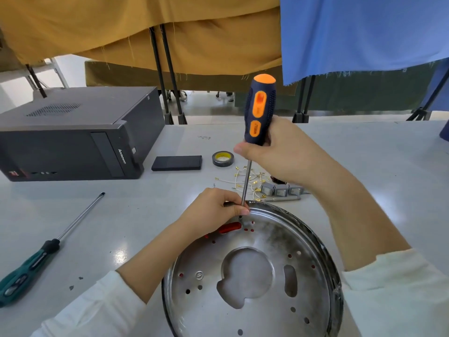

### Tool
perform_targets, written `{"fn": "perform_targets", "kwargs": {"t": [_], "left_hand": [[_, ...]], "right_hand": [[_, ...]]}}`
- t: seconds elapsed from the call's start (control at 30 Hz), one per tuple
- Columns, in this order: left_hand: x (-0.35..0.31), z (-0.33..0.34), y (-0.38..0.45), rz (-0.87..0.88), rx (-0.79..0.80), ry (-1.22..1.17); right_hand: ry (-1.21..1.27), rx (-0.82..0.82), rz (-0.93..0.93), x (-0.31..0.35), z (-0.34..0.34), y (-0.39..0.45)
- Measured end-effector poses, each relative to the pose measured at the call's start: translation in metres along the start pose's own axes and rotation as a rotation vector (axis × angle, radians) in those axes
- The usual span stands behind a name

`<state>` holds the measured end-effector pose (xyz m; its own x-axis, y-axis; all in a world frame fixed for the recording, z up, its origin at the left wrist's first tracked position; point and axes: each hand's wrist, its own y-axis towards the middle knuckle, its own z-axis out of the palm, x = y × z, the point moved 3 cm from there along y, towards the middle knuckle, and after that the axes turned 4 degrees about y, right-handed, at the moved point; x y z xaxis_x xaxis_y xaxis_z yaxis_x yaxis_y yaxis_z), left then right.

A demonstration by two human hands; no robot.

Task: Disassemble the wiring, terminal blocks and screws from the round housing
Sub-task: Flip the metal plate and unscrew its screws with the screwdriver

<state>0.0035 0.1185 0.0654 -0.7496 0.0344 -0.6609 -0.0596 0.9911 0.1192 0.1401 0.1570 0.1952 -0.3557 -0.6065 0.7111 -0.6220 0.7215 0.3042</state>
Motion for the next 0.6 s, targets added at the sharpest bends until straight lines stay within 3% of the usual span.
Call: {"fn": "perform_targets", "kwargs": {"t": [0.1,0.17,0.27,0.43,0.5,0.6], "left_hand": [[0.001,0.001,-0.001,0.012,0.018,-0.02],[0.001,0.003,-0.002,0.015,0.026,-0.02],[0.002,0.005,-0.001,0.009,0.013,0.004],[0.002,0.004,0.001,-0.021,-0.024,0.018],[0.001,0.004,0.0,-0.016,-0.019,0.021],[-0.001,0.003,-0.001,-0.015,-0.008,-0.002]], "right_hand": [[0.159,0.23,0.017,0.0,-0.005,-0.004],[0.191,0.241,0.036,-0.001,-0.009,-0.005],[0.14,0.131,0.045,0.001,-0.007,-0.006],[-0.299,-0.319,0.016,0.002,0.009,-0.014],[-0.281,-0.322,0.005,0.002,0.012,-0.013],[-0.153,-0.197,0.01,0.001,0.009,-0.007]]}}
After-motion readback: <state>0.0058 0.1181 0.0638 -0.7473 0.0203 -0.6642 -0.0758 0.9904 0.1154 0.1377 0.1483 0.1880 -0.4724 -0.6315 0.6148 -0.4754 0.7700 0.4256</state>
